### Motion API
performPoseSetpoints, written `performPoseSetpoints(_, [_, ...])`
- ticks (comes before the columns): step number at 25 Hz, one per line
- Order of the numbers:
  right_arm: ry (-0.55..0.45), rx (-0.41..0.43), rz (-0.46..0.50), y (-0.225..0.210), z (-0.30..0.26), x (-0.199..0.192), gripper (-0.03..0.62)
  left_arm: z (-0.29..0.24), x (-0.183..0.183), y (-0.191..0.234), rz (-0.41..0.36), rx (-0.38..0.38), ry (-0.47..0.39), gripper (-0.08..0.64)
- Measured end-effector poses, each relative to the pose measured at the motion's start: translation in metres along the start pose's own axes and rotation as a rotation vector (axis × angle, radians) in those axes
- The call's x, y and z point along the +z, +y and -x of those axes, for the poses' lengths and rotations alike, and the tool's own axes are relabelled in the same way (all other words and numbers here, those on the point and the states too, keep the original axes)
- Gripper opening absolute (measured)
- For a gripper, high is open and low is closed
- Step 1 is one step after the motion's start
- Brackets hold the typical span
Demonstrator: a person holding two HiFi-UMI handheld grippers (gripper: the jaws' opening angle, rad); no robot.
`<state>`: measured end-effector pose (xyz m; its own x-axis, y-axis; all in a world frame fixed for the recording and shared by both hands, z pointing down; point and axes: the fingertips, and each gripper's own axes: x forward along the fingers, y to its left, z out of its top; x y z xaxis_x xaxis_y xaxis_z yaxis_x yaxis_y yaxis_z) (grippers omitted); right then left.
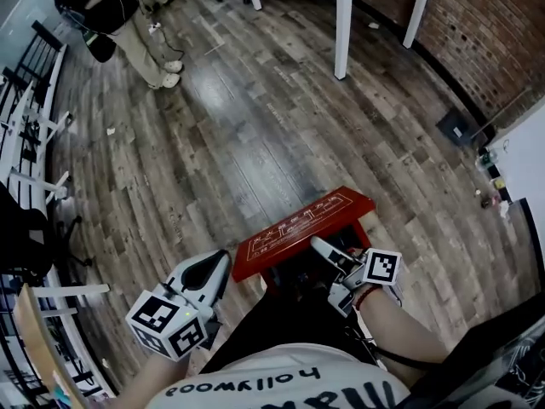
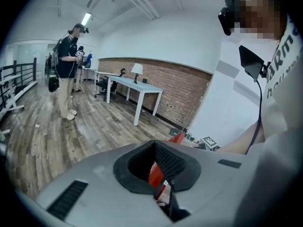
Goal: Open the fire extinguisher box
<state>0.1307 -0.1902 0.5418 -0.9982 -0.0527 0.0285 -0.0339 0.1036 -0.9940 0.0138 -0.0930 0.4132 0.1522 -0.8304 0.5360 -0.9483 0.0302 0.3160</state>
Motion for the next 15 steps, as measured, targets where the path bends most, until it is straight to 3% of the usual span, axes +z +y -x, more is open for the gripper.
performPoseSetpoints(3, [-0.02,0.006,-0.001,0.003,-0.014,0.006,0.052,0.016,0.006,0.028,0.054,0.05,-0.038,0.006])
performPoseSetpoints(7, [-0.105,-0.001,-0.031,0.006,-0.035,0.012,0.046,0.025,0.016,0.061,0.023,0.06,-0.057,0.006])
performPoseSetpoints(12, [-0.244,-0.102,-0.089,0.001,-0.051,0.023,0.041,0.015,0.029,0.095,0.042,-0.01,-0.066,0.006])
performPoseSetpoints(15, [-0.333,-0.142,-0.107,0.001,-0.056,0.03,0.04,0.012,0.039,0.112,-0.002,-0.076,-0.049,0.006])
